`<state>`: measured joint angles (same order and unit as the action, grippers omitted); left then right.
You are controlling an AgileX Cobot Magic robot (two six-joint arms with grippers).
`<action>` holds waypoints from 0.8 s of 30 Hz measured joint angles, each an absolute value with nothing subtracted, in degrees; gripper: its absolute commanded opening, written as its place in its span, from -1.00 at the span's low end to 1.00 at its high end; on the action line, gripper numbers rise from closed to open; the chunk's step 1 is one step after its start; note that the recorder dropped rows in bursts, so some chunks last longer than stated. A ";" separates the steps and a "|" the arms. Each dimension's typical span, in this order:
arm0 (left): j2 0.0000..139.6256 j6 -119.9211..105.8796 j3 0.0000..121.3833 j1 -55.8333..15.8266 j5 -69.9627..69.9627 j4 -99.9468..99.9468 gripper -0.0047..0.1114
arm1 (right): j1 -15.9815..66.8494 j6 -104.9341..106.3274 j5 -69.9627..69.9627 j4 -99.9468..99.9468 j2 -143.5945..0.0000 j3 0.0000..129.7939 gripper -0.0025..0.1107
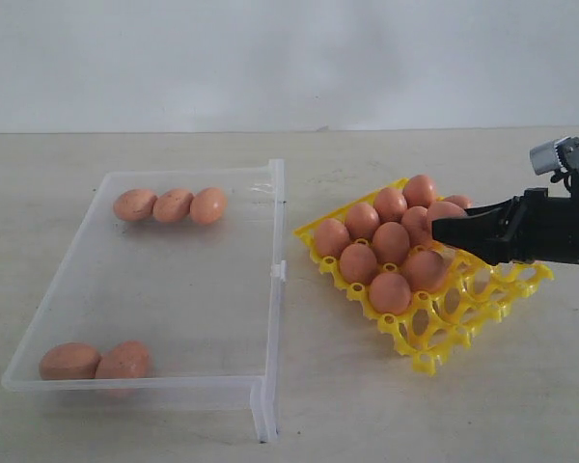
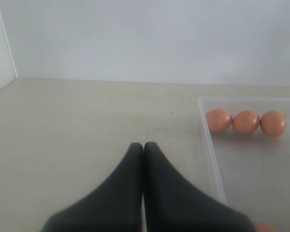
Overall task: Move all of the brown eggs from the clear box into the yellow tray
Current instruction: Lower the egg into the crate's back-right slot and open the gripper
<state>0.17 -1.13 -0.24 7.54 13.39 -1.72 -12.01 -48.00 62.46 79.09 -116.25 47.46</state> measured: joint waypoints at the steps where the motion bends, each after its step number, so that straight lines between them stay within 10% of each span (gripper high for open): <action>1: 0.17 -1.13 -0.24 7.54 13.39 -1.72 -0.99 | -12.01 -48.00 62.56 79.09 -116.25 47.46 -0.96; 15: 0.17 -1.13 -0.24 7.54 13.39 -1.72 -0.99 | -12.01 -49.61 62.89 79.93 -116.25 47.46 -0.93; 24: 0.17 -1.13 -0.24 7.54 13.39 -1.72 -0.99 | -12.01 -51.64 63.25 80.95 -116.25 47.46 0.11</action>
<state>0.17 -1.13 -0.24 7.54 13.39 -1.72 -12.01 -51.64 63.25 80.95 -116.25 47.46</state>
